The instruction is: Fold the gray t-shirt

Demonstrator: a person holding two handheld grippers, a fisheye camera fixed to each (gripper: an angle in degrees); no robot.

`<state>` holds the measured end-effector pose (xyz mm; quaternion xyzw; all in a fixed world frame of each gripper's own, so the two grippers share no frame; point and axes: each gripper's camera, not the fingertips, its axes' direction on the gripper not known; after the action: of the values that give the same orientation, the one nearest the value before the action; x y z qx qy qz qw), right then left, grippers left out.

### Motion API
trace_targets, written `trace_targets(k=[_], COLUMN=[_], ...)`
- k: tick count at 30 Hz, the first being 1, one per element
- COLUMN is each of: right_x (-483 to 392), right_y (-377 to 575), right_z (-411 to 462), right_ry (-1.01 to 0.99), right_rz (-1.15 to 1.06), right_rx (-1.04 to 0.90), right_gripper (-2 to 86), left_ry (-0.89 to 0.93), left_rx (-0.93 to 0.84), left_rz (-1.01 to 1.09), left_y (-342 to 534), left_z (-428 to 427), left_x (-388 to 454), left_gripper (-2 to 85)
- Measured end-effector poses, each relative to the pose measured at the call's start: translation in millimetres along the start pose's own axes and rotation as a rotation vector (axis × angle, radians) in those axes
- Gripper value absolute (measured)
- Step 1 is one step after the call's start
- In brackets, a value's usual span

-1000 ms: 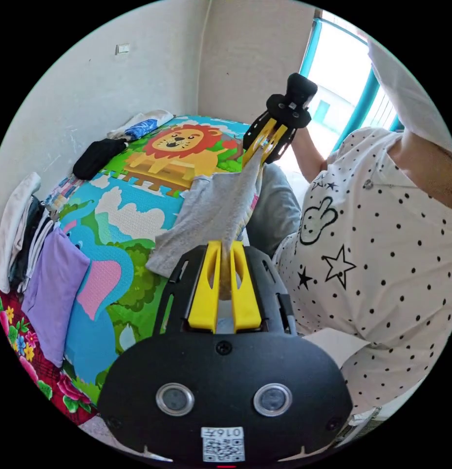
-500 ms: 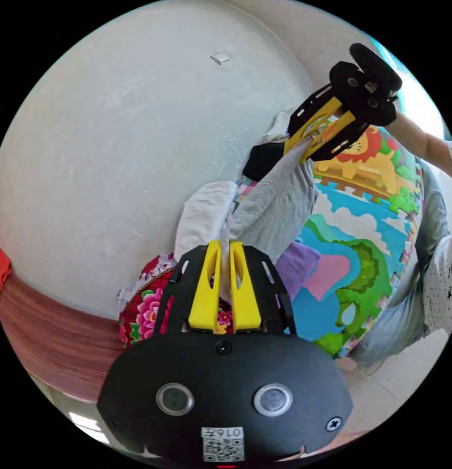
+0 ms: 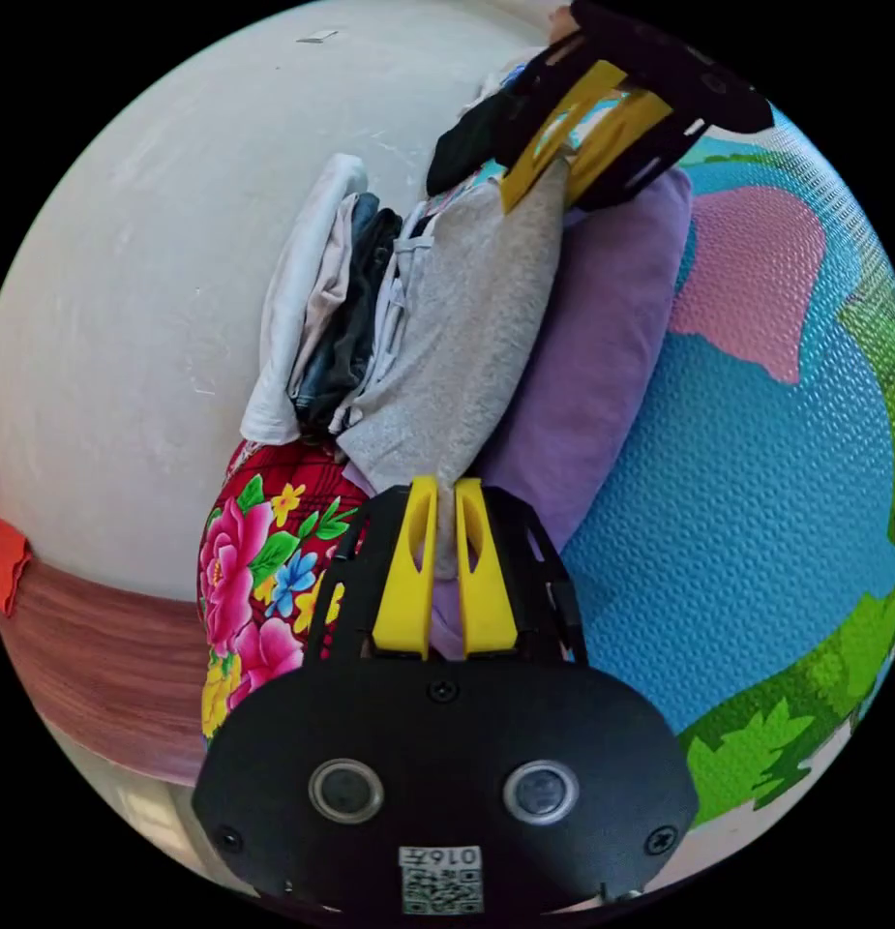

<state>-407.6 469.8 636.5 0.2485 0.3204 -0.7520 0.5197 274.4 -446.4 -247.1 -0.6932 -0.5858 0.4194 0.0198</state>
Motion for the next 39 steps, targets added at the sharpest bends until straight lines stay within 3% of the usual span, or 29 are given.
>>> trace_targets(k=[7,10,12,13,14,16,18,21,22,24,26,27,31,36,37,39], right_x=[64.3,74.3,90.8,103.0,116.2,141.6,168.6,193.1,191.6,179.2,146.8,141.9,146.5,170.1,176.6,187.9], right_y=[20.7,38.6,62.8,83.2,105.9,142.9,176.4,204.1,204.5,200.3,197.6,203.4,260.3,328.9,353.9,399.7], right_z=[17.3,31.3,37.3,40.0,42.9,50.1,62.8,96.4,111.8,132.9,163.0,164.8,176.7,169.8,164.9,158.1], right_ry=[-0.327,-0.512,-0.62,-0.773,-0.916,-1.013,-0.971,-0.918,-0.947,-0.962,-0.918,-0.896,-0.913,-0.896,-0.872,-0.824], right_rz=[0.239,0.306,0.44,0.477,0.494,0.592,0.768,0.991,0.997,0.949,0.805,0.794,0.849,0.891,0.907,0.96], right_rx=[0.012,0.002,0.025,0.077,0.15,0.264,0.33,0.314,0.286,0.213,-0.023,-0.007,0.025,0.079,0.112,0.168], right_gripper=[4.4,5.1,6.3,7.0,7.1,5.0,1.5,0.2,0.1,-0.1,-0.3,-0.3,-0.4,-0.4,-0.4,-0.4], left_ry=[0.239,0.224,0.182,0.183,0.184,0.196,0.264,0.409,0.426,0.418,0.435,0.441,0.555,0.437,0.468,0.693], left_rx=[0.008,-0.094,-0.013,0.011,0.072,0.178,0.326,0.355,0.317,0.029,-0.193,-0.088,-0.066,-0.089,-0.05,0.168], left_rz=[-0.196,-0.201,-0.307,-0.351,-0.468,-0.678,-0.877,-0.861,-0.844,-0.796,-0.793,-0.855,-0.949,-1.074,-1.085,-1.145], left_y=[23.4,35.8,55.6,62.1,76.7,98.7,109.5,81.7,72.9,43.9,41.0,50.5,65.4,72.9,71.0,49.3], left_z=[2.3,14.6,0.7,-3.7,-13.6,-26.0,-28.0,5.0,15.9,69.3,114.3,119.0,133.1,122.5,119.4,107.8], left_x=[-45.6,-35.4,-43.1,-48.2,-61.2,-83.2,-104.1,-100.6,-96.0,-69.8,-48.7,-44.1,-63.7,-76.3,-75.7,-73.0], left_gripper=[1.2,2.1,0.5,-0.1,-0.4,-0.8,-0.9,-1.0,-1.0,-1.0,-1.0,-1.0,-1.0,-1.0,-1.0,-1.0])
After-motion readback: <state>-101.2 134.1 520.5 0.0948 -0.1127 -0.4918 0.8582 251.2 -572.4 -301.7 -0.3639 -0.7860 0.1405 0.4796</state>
